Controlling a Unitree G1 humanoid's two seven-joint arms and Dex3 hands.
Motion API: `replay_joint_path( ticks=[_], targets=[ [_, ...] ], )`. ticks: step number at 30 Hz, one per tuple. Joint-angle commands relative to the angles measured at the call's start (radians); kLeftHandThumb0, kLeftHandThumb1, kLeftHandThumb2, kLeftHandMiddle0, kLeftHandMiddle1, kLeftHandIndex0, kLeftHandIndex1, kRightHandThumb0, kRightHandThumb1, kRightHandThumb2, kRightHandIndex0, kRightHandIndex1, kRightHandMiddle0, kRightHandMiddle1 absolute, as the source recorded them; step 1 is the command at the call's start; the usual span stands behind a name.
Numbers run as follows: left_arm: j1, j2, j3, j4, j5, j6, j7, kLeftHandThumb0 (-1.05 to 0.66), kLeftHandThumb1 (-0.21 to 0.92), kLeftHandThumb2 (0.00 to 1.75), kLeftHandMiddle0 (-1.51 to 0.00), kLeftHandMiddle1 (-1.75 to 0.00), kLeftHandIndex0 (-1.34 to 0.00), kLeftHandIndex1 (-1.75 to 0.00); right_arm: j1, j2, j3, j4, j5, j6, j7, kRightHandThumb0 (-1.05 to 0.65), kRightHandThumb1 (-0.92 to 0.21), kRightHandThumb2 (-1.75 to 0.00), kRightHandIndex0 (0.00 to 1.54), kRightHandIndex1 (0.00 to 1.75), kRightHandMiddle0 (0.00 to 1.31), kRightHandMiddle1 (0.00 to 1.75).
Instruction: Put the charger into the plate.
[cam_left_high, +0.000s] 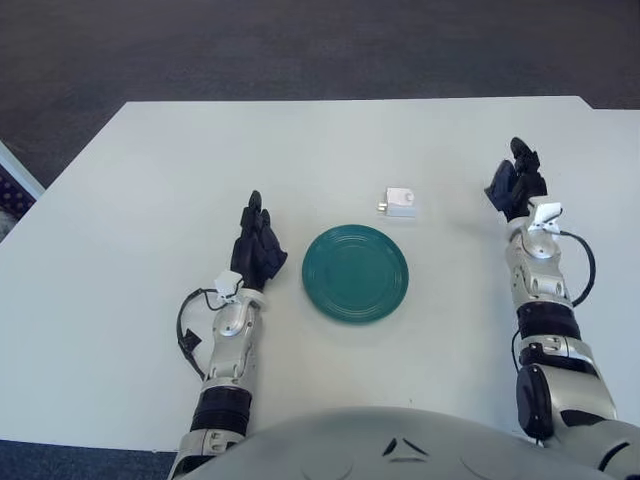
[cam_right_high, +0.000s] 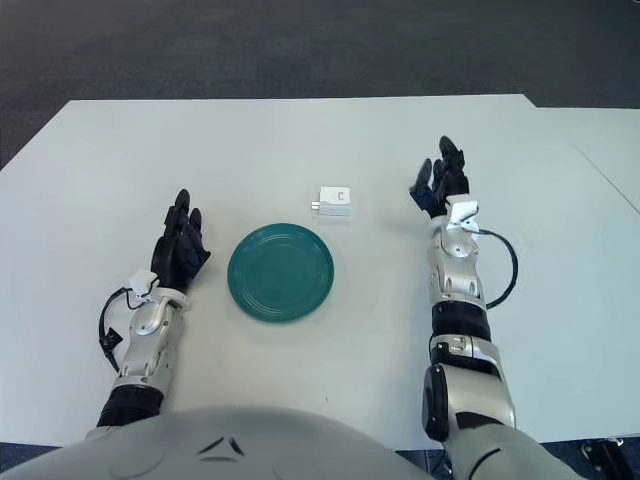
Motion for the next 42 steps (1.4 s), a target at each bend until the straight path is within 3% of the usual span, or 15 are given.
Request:
replay_joint_path(
  ticks=[1,9,17,24,42],
  targets=[
    [0.019,-0.007,-0.003,0.038,0.003,0.028,0.010,-1.05,0.92,0.91,0.00,0.00,0.00,-0.06,-0.073,-0.003,0.117,0.027,-0.141,-0.043,-0.027,-0.87,-0.92,-0.79,0.01,0.00,0.00,0.21],
    [0.015,-0.022,-0.002,0.032,-0.003,0.031,0.011,-1.05,0.92,0.90,0.00,0.00,0.00,-0.05,-0.165,-0.020,0.304,0.016,-0.353,0.026,-0.002,-1.01,-0.92,-0.75,0.00,0.00,0.00,0.21],
    [0.013,-0.029,0.005,0.038,-0.020,0.016,-0.001,-1.05,0.92,0.90,0.00,0.00,0.00,-0.05,-0.187,-0.075,0.379,0.065,-0.418,0.012,0.072,-1.05,-0.92,-0.74,0.00,0.00,0.00,0.22],
    [0.008,-0.025,0.006,0.054,-0.030,-0.002,-0.003,-1.05,0.92,0.90,0.00,0.00,0.00,-0.05,-0.234,-0.049,0.476,0.198,-0.508,0.002,0.026,-1.05,-0.92,-0.75,0.00,0.00,0.00,0.13],
    [0.016,-0.017,0.003,0.042,-0.021,-0.020,0.000,-1.05,0.92,0.89,0.00,0.00,0.00,-0.02,-0.302,-0.044,0.542,0.363,-0.535,-0.025,0.008,-1.05,-0.92,-0.74,0.01,0.00,0.00,0.15]
  ],
)
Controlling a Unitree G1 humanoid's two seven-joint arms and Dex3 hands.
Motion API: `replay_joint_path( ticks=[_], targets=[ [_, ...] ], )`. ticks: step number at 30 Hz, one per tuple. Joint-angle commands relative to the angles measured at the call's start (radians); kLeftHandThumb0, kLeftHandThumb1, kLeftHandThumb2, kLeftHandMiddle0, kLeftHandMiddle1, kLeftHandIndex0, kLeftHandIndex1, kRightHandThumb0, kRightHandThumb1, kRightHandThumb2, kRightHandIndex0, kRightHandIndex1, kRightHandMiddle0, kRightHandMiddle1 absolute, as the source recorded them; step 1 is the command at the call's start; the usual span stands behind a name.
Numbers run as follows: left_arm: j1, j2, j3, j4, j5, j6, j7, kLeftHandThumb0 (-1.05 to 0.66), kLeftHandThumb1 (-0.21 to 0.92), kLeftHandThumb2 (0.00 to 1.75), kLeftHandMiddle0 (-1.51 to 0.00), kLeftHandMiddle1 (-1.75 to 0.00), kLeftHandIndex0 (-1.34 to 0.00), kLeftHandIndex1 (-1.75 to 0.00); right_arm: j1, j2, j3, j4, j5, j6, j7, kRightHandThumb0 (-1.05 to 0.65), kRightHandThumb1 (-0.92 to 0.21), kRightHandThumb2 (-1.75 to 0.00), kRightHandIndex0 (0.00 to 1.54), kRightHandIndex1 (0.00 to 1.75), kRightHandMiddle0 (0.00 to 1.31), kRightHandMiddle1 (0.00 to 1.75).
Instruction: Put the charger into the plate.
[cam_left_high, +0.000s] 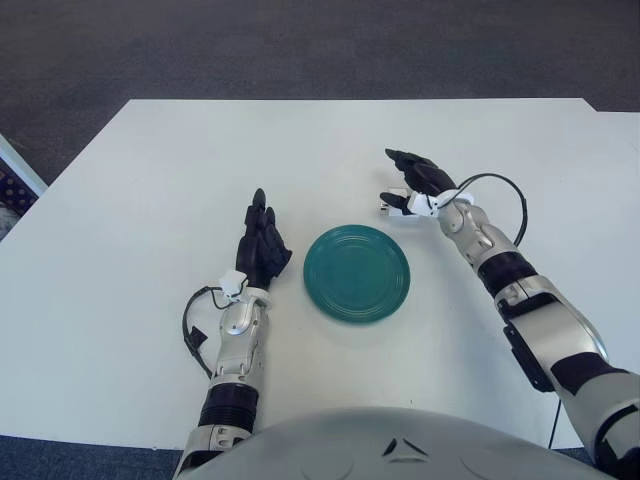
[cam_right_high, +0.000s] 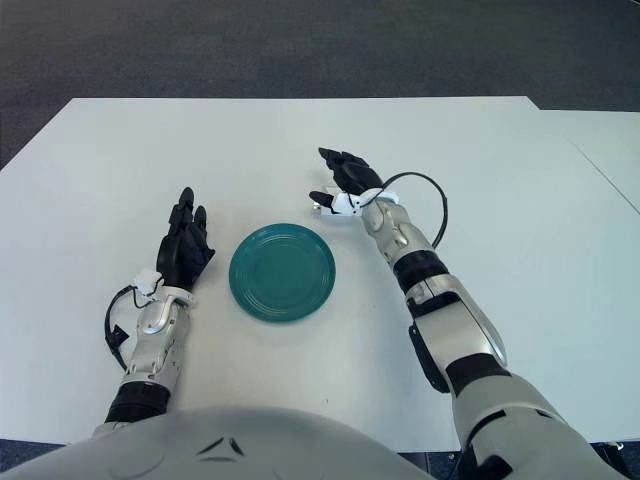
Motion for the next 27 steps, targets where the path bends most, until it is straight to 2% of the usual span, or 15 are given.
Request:
replay_joint_path(
  ticks=[1,23,27],
  targets=[
    [0.026,0.005,0.009,0.019,-0.010,0.025,-0.002,-1.05,0.92,0.88,0.00,0.00,0.00,-0.02,-0.014,-0.003,0.010,0.045,-0.007,-0.008,-0.014,-1.05,-0.92,-0.74,0.01,0.00,0.00,0.15],
    [0.014,0.004,0.016,0.037,-0.060,0.013,-0.046,-1.05,0.92,0.84,0.00,0.00,0.00,-0.02,-0.068,0.010,0.092,0.237,-0.050,-0.021,-0.067,-1.04,-0.92,-0.76,0.01,0.00,0.00,0.15],
    [0.011,0.007,0.014,0.032,-0.062,0.021,-0.051,-1.05,0.92,0.86,0.00,0.00,0.00,-0.02,-0.081,0.005,0.124,0.285,-0.078,-0.010,-0.070,-1.03,-0.92,-0.76,0.01,0.00,0.00,0.14]
  ],
)
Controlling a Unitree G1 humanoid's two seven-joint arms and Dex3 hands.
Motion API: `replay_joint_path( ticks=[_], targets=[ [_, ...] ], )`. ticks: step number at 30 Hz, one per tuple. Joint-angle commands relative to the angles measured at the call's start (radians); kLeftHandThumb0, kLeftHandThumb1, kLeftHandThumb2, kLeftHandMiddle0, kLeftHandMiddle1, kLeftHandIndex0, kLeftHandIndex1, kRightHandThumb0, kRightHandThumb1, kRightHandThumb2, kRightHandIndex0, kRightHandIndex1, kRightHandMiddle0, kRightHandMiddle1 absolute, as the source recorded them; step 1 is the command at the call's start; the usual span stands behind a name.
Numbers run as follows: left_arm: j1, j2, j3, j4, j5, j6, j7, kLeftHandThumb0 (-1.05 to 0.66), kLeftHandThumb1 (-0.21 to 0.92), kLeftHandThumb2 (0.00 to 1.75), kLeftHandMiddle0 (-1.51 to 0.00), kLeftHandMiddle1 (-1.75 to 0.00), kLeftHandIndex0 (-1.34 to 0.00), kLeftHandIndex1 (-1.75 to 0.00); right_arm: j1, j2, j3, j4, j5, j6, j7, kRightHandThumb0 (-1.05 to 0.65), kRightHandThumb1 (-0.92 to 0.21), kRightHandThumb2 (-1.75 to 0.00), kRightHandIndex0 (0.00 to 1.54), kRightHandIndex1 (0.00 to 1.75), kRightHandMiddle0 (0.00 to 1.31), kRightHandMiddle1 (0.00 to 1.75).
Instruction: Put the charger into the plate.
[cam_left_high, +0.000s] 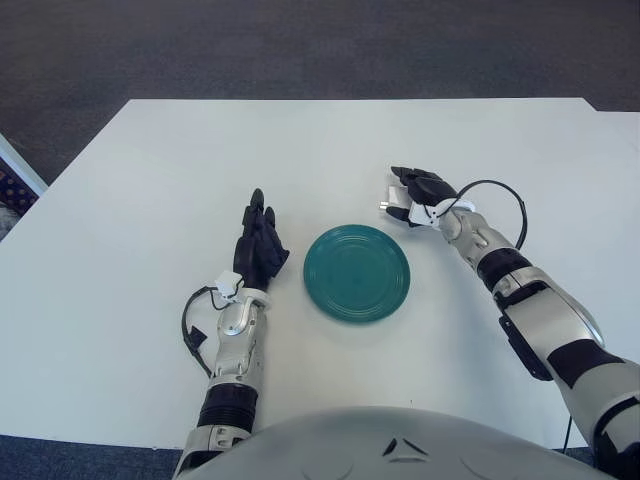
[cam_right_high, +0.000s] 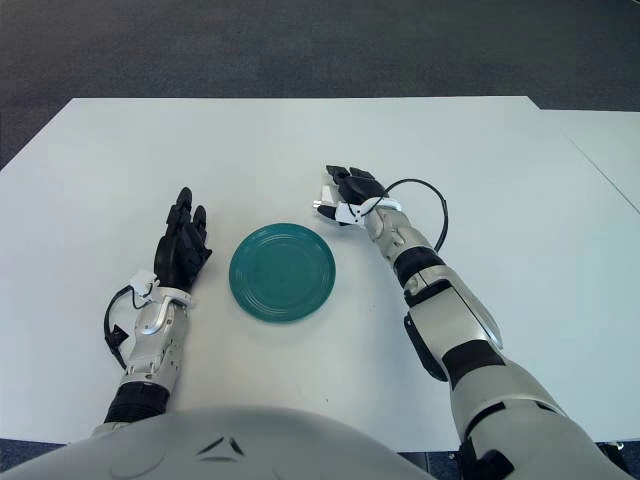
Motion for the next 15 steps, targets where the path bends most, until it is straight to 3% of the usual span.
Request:
replay_joint_path(
  ticks=[1,15],
  targets=[
    [0.013,0.006,0.006,0.024,-0.012,0.027,-0.012,-1.05,0.92,0.86,0.00,0.00,0.00,-0.02,-0.029,-0.006,0.026,0.048,-0.029,0.004,-0.008,-1.04,-0.92,-0.76,0.01,0.00,0.00,0.13],
    [0.013,-0.001,-0.003,0.015,0.007,0.007,-0.012,-1.05,0.92,0.85,0.00,0.00,0.00,-0.01,-0.045,-0.023,0.167,0.126,-0.138,0.032,0.044,-1.04,-0.92,-0.75,0.00,0.00,0.00,0.06]
  ],
)
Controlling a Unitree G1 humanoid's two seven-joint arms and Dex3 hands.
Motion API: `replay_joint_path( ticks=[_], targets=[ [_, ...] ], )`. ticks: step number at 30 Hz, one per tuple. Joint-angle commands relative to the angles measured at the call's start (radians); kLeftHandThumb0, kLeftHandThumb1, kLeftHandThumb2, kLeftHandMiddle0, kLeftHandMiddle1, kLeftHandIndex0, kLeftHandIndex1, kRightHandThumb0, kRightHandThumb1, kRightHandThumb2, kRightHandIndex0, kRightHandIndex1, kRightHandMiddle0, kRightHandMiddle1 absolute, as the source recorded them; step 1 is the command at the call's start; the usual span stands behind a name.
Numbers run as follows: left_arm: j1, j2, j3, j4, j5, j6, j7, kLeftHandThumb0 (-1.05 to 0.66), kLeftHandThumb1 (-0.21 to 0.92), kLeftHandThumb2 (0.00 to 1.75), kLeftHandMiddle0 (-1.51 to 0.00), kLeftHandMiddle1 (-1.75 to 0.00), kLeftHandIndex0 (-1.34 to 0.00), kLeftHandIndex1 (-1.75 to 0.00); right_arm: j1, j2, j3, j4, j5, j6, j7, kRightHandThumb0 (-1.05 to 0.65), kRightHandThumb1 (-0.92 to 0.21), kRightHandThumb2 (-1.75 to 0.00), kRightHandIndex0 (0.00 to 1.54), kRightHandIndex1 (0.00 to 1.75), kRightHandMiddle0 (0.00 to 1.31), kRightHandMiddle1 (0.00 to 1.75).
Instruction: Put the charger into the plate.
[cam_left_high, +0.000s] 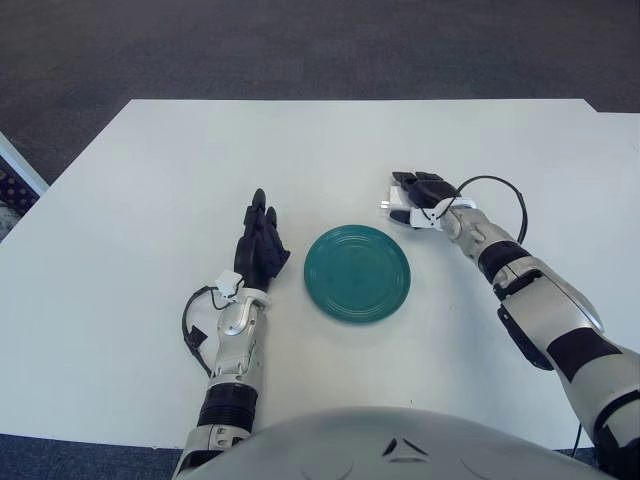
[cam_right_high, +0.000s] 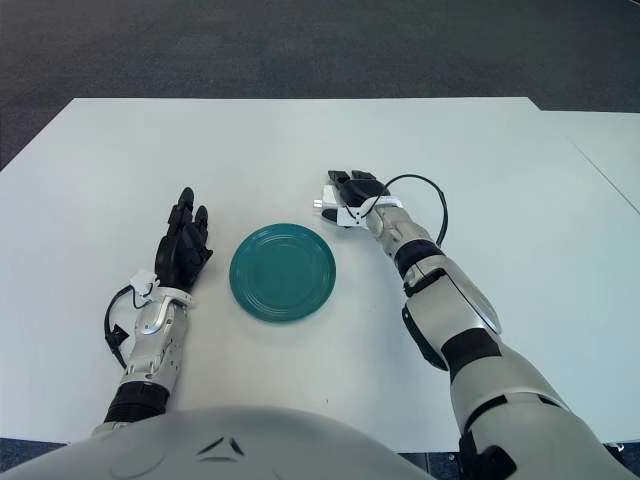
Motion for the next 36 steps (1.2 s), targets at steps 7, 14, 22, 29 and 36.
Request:
replay_joint_path(
  ticks=[7,14,22,29,36],
  targets=[
    [0.010,-0.012,-0.006,-0.001,0.001,0.006,0.004,-1.05,0.92,0.85,0.00,0.00,0.00,-0.01,0.012,-0.017,0.107,0.060,-0.092,0.027,0.038,-1.01,-0.92,-0.73,0.00,0.00,0.00,0.01],
    [0.015,-0.019,-0.019,-0.026,0.013,0.019,0.021,-1.05,0.92,0.89,0.00,0.00,-0.01,-0.01,0.011,-0.041,0.217,0.082,-0.191,0.019,-0.011,-0.96,-0.92,-0.70,0.02,0.01,0.01,0.00],
    [0.015,-0.026,-0.022,-0.055,-0.034,0.039,0.005,-1.05,0.92,0.94,0.00,0.00,-0.03,-0.03,0.009,-0.054,0.256,0.121,-0.212,0.018,-0.093,-0.89,-0.92,-0.62,0.31,0.03,0.03,0.47],
    [0.021,-0.034,-0.032,-0.078,-0.059,0.043,0.000,-1.05,0.92,0.93,0.00,0.00,-0.04,-0.03,-0.030,-0.075,0.291,0.134,-0.229,0.013,-0.142,-0.85,-0.92,-0.51,0.33,1.38,0.01,1.52],
    [0.024,-0.035,-0.039,-0.100,-0.070,0.041,0.002,-1.05,0.92,0.92,0.00,0.00,-0.04,-0.04,-0.048,-0.074,0.289,0.121,-0.220,0.011,-0.141,-0.66,-0.92,-0.48,0.67,1.72,0.44,1.73]
  ],
)
